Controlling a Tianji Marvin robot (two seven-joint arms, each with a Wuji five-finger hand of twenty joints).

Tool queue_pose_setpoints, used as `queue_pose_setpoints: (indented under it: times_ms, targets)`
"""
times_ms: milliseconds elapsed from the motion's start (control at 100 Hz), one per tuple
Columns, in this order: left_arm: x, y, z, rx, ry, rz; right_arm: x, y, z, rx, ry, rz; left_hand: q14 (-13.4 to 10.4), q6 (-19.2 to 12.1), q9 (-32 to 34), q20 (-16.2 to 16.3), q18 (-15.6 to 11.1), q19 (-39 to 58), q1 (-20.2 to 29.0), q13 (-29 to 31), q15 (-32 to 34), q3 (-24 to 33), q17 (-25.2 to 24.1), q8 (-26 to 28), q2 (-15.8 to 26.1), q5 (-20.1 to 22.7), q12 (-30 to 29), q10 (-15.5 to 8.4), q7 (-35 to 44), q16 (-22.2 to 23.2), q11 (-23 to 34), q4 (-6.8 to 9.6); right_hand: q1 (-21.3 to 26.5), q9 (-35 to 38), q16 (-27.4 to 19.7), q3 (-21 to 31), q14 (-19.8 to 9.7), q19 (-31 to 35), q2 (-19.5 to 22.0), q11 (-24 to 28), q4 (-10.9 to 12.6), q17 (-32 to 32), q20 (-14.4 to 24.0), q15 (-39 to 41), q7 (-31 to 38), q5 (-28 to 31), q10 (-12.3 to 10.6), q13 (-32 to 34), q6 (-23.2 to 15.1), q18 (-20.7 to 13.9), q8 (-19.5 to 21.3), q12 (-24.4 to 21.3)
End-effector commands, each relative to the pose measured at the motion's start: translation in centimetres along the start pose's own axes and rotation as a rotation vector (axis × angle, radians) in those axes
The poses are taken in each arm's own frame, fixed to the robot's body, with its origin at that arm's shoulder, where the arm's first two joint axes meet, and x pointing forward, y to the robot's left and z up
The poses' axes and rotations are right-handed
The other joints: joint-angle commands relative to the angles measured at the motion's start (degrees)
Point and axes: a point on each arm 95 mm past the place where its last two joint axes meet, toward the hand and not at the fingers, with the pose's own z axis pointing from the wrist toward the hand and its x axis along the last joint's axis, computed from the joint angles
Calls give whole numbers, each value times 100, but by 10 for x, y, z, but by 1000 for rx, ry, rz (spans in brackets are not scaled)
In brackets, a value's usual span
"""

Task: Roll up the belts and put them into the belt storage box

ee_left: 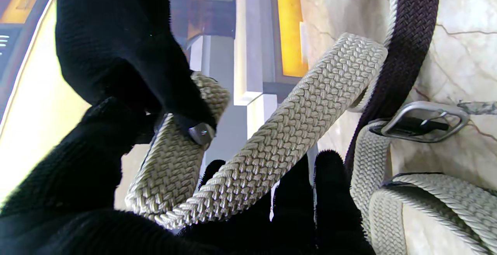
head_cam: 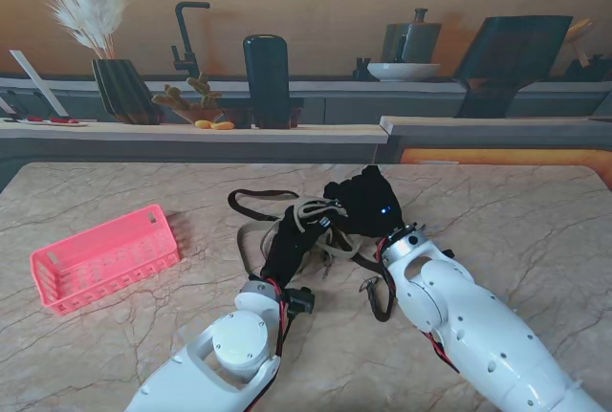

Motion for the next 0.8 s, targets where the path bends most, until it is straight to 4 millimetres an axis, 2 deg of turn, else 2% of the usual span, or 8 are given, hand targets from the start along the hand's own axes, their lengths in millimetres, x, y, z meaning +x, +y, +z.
queue_pose_setpoints:
  times_ms: [0,140,270,410,540,560,640,790]
  targets:
    - [7,5,-2,5,15,-1,5,-3,-2,1,2,-2,7,-195,542,270,102,522,214,530,356,111,343,100,36,298,130,-188,357,163,317,-173,296,-36,-33,130,-90,166,539,157,50,-97,-121,136,599,205,-52,-160,-744,58,55,-9]
    - [9,7,-4,24,4,-6,6,-3,-3,-7,-10,-1,19,-206,880,414,78,870,662,794,652,298,576,155,273,521,211,-235,562,237,478,-152,300,-38,-31,136,-68,206,535,198,72,-108,-132,175,609,201,-33,-168,-702,67,50,-11]
    - [11,10,-1,61,6,26,10,-6,-4,-8,-10,15,-27,-253,374,351,-184,737,1242,296,600,-343,260,84,972,264,203,-253,708,106,409,-138,295,-22,-31,160,-63,236,509,230,94,-120,-144,209,613,210,-13,-161,-672,79,33,-15]
    - [13,11,2,93,9,24,16,-10,-6,-4,3,25,-103,-317,-364,214,-448,411,1525,-383,440,-944,-213,-6,1334,-58,140,-236,724,30,344,-70,298,5,-32,220,-22,265,438,270,123,-136,-161,245,623,262,49,-159,-587,115,-1,-21]
    - [14,12,2,108,19,13,21,-13,-6,4,6,36,-151,-295,-515,180,-503,343,1354,-486,421,-1071,-247,-28,1064,-106,162,-267,701,25,370,-93,333,48,-16,307,74,322,362,332,155,-142,-171,322,627,322,154,-132,-424,173,-37,-19]
    - [14,12,2,107,23,15,21,-13,-5,6,6,39,-154,-289,-527,173,-508,338,1052,-480,424,-659,-226,-98,876,-96,155,-272,660,18,380,-85,345,53,-12,322,83,331,355,342,162,-141,-172,336,631,336,174,-124,-405,175,-38,-18]
    - [14,12,2,107,40,23,24,-15,-4,16,-2,62,-185,-281,-556,165,-530,327,747,-475,405,-206,-183,-149,578,-99,160,-297,600,8,386,-148,367,81,14,363,130,359,319,404,181,-137,-182,417,631,376,241,-89,-325,193,-51,-1]
    - [15,13,3,105,63,50,32,-21,-2,30,-4,104,-223,-317,-657,113,-639,222,840,-553,375,33,-194,-230,602,-89,169,-327,470,-3,398,-157,356,104,59,395,136,383,301,477,192,-128,-197,523,630,403,282,-57,-307,197,-47,19]
